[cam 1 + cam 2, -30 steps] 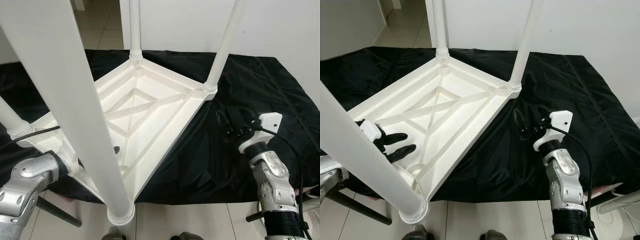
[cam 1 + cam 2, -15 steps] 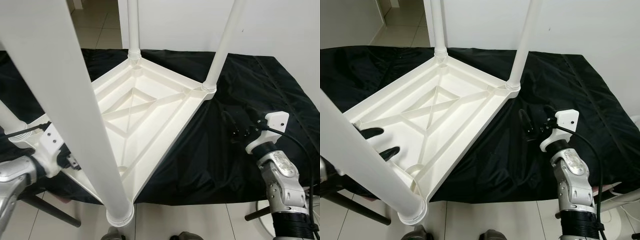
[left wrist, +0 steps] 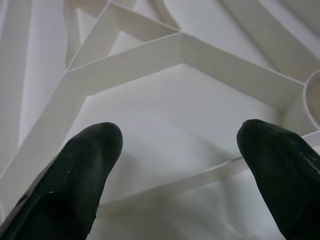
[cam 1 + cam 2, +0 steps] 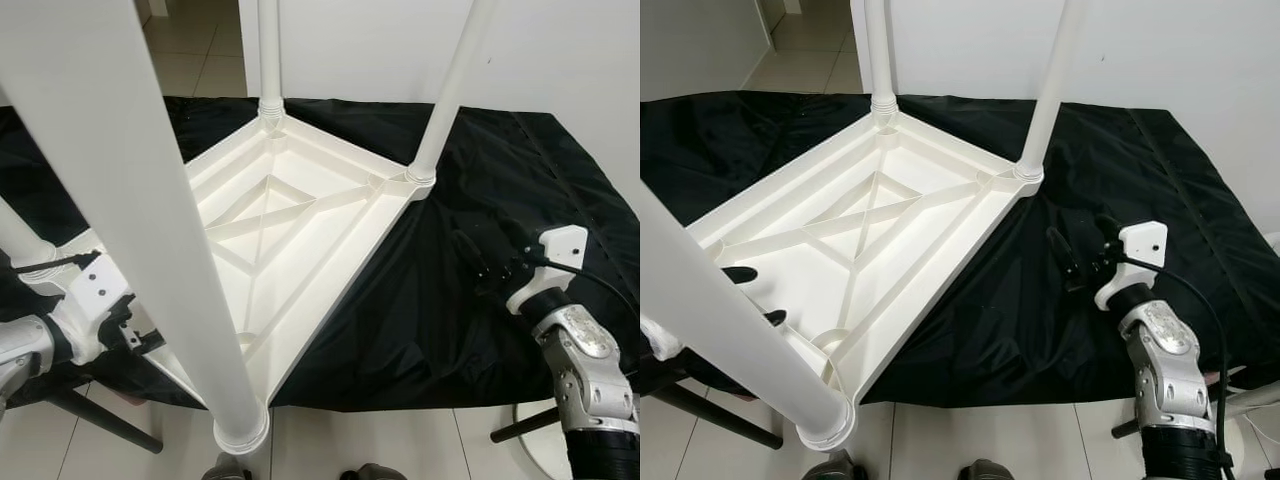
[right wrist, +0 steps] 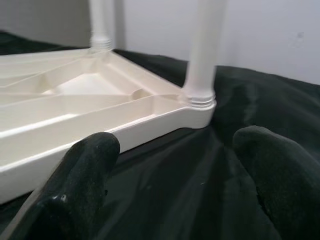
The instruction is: Building children table
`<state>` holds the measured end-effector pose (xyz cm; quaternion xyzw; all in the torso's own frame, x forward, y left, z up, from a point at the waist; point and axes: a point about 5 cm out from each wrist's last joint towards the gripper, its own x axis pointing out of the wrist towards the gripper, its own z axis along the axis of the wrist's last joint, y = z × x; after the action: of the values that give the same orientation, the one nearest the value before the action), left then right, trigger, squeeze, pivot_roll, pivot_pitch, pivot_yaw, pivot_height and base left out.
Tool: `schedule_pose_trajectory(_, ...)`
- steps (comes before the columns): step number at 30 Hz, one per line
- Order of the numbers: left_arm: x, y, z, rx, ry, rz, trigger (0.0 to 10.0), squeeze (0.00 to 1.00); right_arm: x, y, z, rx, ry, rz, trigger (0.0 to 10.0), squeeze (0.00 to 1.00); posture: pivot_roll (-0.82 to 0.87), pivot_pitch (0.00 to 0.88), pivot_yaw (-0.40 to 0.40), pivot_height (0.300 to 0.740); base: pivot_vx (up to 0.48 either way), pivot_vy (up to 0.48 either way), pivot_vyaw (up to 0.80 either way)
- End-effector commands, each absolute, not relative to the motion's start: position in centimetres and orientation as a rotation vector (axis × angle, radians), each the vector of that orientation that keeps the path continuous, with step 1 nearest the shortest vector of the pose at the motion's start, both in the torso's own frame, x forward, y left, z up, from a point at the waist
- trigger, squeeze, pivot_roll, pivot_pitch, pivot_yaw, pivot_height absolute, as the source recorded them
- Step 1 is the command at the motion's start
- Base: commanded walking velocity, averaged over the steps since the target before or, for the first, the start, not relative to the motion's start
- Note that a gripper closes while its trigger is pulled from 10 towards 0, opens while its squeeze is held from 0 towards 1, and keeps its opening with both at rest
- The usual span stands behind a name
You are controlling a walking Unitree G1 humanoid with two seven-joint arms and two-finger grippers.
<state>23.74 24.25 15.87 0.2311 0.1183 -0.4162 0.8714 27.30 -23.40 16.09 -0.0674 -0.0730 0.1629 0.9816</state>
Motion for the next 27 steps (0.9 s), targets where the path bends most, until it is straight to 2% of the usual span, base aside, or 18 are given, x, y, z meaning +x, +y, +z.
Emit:
schedule_pose_trajectory(1, 21.7, 23.1, 15.5, 0.463, 0.349, -1.275, 10.0, 0.00, 27.1, -23.3, 16.2, -0.156, -0.139, 0.346, 10.0, 0.00, -0.03, 0.055, -0.010, 0.740, 0.000, 0.000, 0.00)
schedule_pose_trajectory(17, 19.9, 22.6, 14.5, 0.462, 0.465, -1.381, 10.0, 0.00, 27.4, -23.8, 16.5, -0.182, -0.140, 0.344, 10.0, 0.00, -0.03, 0.043, -0.020, 0.740, 0.000, 0.000, 0.00)
schedule_pose_trajectory(27, 20.4, 22.0, 12.8, 0.514, 0.491, -1.389, 10.0, 0.00, 27.7, -23.5, 16.7, -0.196, -0.147, 0.358, 10.0, 0.00, -0.04, 0.043, -0.020, 0.740, 0.000, 0.000, 0.00)
